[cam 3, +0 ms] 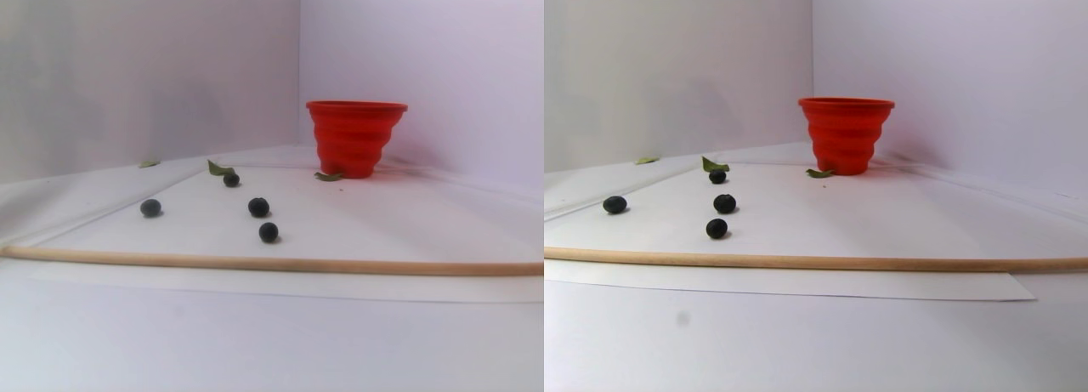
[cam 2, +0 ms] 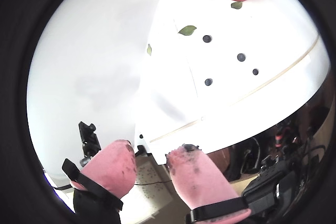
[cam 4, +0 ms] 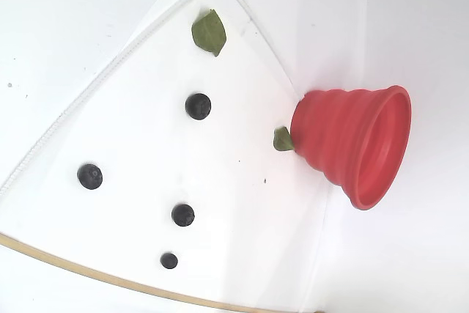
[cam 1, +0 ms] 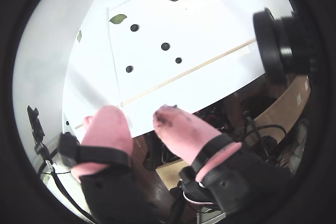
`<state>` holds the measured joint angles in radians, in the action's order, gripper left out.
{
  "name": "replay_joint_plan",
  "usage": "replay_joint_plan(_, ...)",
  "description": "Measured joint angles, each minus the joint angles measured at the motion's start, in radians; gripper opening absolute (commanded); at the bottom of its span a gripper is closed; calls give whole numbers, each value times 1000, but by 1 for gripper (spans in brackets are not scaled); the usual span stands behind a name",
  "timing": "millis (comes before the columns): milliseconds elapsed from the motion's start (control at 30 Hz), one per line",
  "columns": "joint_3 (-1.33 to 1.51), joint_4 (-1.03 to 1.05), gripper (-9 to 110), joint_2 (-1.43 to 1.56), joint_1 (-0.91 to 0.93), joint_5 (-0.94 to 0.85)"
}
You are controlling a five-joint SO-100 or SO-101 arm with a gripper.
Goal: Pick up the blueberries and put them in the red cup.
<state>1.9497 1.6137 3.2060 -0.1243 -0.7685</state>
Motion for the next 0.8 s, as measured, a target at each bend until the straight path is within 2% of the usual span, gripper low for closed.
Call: replay_joint_plan(800,262,-213,12,-118,-35,-302)
